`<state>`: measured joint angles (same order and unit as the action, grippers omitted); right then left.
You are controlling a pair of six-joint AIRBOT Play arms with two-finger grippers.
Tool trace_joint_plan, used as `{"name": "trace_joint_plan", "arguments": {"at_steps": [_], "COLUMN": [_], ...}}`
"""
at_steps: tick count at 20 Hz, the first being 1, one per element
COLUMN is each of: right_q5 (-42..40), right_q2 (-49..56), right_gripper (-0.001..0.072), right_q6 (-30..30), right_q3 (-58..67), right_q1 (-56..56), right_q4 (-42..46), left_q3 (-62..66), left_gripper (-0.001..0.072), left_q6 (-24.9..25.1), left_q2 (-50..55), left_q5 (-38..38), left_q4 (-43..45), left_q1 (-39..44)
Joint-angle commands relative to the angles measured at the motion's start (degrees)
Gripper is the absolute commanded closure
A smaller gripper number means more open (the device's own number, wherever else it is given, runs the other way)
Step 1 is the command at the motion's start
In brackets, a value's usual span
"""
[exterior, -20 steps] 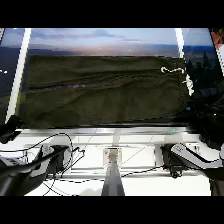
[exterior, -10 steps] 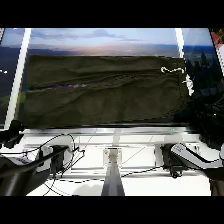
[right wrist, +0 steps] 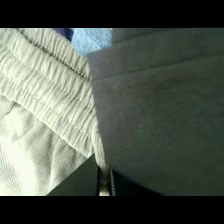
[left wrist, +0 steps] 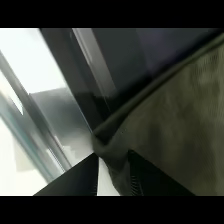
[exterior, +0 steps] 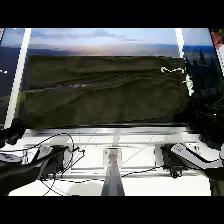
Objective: Fold the clothes and pants, and hang the long-sleeved shirts on hangers.
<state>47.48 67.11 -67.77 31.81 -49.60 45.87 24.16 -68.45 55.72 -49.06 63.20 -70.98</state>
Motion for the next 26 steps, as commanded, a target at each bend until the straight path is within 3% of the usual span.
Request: {"name": "trace_joint_plan", "arguments": {"at_steps": [1, 2, 3, 10, 13, 16, 23, 26], "right_q5": [1.40, 2.54, 3.06, 3.93, 4.26, 4.44, 10.43, 11.08], "right_q2": [0.00, 0.00, -0.22, -11.98, -19.69, -26.47, -39.32, -42.18], "right_gripper": [0.0687, 0.0687, 0.0687, 0.0687, 0.0687, 0.0687, 0.0688, 0.0688], "right_q6": [1.49, 2.32, 3.04, 2.89, -0.42, -3.78, -15.52, -16.26], "right_q3": [0.00, 0.00, 0.00, 0.22, 0.22, 0.28, 6.69, 7.56], "right_q1": [0.07, 0.07, 0.07, 0.07, -0.04, -0.04, -0.04, -0.02], "right_q4": [0.07, 0.09, 0.09, 6.32, 7.93, 8.96, 28.96, 30.71], "left_q3": [-0.02, -0.02, -0.02, 2.08, 6.05, 9.64, 11.17, 11.19], "left_gripper": [0.0508, 0.0563, 0.0689, 0.0691, 0.0691, 0.0691, 0.0691, 0.0693], "left_q6": [3.13, 3.32, 3.32, 3.61, 11.23, 13.86, 13.88, 13.88], "left_q2": [0.66, 0.66, 0.63, -0.33, -1.99, -2.78, -2.78, -2.64], "left_q5": [3.91, 3.93, 4.11, 1.53, -2.60, -6.36, -7.82, -6.95], "left_q4": [-1.11, -1.16, -1.38, -11.96, -23.80, -32.02, -31.76, -31.74], "left_q1": [-0.04, -0.04, -0.04, -0.04, -0.04, 0.31, 1.73, 4.39]}}
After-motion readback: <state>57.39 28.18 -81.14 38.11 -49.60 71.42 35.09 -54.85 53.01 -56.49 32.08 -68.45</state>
